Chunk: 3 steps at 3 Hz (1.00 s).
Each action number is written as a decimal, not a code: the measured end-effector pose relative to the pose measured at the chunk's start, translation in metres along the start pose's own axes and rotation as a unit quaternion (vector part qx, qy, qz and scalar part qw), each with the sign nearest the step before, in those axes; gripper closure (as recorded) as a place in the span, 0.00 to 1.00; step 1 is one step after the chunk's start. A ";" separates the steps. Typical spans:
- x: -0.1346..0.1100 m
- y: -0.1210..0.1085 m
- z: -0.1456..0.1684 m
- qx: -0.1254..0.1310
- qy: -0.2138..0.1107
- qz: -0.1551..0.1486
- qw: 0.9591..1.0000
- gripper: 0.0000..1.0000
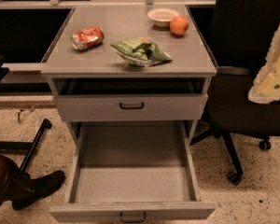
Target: Place green jalapeno chip bag into middle drawer
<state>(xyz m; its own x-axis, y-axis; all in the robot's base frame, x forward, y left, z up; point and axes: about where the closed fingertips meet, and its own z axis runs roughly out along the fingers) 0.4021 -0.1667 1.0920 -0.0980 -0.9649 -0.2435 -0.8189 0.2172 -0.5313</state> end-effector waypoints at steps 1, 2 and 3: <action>0.000 0.000 0.000 0.000 0.000 0.000 1.000 0.00; 0.000 0.000 0.000 0.000 0.000 0.000 1.000 0.00; -0.016 -0.023 0.024 0.007 -0.020 0.003 1.000 0.00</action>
Offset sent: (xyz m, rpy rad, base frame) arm 0.0301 0.0036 -0.0070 0.0652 -0.0216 0.0151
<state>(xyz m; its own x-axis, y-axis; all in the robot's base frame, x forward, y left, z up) 0.4357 -0.1527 1.0889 -0.0796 -0.9573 -0.2779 -0.8107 0.2244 -0.5407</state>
